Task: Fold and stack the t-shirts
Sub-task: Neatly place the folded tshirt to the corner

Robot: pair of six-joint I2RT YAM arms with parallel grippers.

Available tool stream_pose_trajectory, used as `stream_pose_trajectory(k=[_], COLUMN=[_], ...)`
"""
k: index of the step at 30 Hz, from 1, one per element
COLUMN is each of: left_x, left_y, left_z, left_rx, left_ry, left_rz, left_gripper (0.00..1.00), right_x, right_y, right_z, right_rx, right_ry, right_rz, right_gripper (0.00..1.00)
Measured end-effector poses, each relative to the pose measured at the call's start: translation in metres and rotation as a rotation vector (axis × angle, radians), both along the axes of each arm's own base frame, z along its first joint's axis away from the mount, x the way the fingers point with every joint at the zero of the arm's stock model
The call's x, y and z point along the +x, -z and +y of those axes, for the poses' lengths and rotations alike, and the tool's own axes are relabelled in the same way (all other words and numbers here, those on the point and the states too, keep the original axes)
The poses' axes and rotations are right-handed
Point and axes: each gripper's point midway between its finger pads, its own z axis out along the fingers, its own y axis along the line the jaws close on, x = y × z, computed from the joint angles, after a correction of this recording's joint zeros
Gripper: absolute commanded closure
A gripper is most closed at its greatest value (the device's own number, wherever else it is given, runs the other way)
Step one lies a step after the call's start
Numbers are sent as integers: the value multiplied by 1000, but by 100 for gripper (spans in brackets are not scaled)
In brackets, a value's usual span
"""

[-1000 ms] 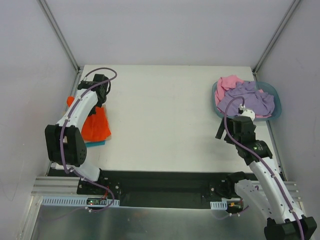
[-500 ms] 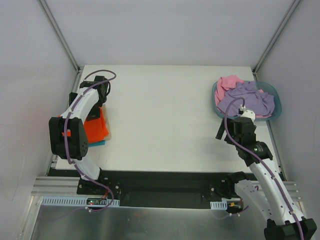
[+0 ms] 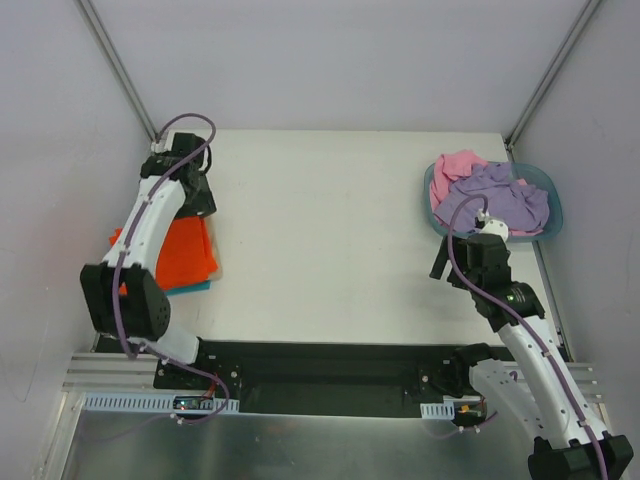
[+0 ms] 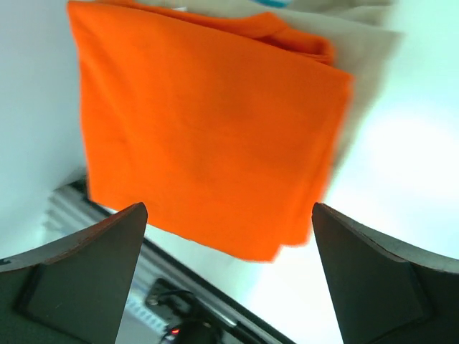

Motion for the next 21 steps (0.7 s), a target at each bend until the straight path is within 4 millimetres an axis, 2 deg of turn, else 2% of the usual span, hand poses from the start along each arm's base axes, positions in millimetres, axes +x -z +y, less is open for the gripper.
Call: stream_pose_trajectory(k=[3, 6, 8, 10, 12, 17, 19, 21], left_x=[5, -13, -29, -39, -44, -60, -65, -65], left_y=[-29, -54, -58, -49, -32, 24, 33, 30], left_z=[-35, -84, -113, -130, -138, -141, -140, -140], left_rx=[-176, -344, -427, -495, -541, -583, -585, -587], left_ry=[70, 228, 329, 397, 424, 438, 442, 452], left_rz=[-252, -478, -573, -634, -670, -661, -677, -718], left_gripper=[1, 1, 1, 1, 1, 1, 1, 1], right_x=[1, 3, 2, 3, 4, 5, 8, 10], right_y=[-1, -3, -3, -5, -7, -8, -10, -11], right_z=[6, 13, 18, 24, 31, 32, 28, 25], right_rx=[22, 47, 64, 88, 113, 121, 110, 97], right_ry=[-27, -61, -88, -121, -150, -161, -144, -125], right_rz=[-5, -25, -34, -59, -91, -142, -157, -167], right_gripper=[3, 3, 3, 3, 3, 3, 3, 3])
